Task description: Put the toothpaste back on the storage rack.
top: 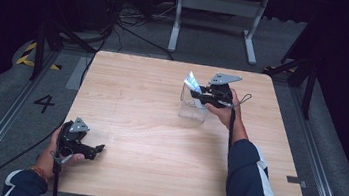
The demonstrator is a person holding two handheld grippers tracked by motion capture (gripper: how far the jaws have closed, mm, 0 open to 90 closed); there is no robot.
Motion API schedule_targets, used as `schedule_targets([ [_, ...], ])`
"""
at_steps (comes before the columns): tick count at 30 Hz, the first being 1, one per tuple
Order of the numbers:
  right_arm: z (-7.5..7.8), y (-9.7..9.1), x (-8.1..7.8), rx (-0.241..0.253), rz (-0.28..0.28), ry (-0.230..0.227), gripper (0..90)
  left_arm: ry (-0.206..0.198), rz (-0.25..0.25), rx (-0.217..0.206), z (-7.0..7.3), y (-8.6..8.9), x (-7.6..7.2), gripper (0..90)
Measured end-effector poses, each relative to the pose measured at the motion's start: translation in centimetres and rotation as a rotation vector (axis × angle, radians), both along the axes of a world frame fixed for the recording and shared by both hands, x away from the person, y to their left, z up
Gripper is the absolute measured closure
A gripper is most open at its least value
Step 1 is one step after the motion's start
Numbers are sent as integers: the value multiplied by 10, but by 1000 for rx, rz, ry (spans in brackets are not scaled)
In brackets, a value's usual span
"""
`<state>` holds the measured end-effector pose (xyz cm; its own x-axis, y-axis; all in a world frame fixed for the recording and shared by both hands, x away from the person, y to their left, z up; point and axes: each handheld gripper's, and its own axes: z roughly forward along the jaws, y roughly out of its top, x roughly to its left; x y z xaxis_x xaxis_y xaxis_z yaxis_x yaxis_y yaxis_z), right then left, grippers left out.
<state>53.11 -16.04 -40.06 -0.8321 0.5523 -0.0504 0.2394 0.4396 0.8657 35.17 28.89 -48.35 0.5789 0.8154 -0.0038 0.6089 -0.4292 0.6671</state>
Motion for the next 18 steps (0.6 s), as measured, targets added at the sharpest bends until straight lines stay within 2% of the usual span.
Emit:
schedule_targets([
  [10,-2,5,1,-52,5,22,670,0,0,0,0,0,0,6],
  [16,-6,7,3,-134,-3,56,647,0,-2,1,0,0,0,6],
  [18,-7,7,3,-144,-4,63,640,0,-2,1,0,0,0,6],
])
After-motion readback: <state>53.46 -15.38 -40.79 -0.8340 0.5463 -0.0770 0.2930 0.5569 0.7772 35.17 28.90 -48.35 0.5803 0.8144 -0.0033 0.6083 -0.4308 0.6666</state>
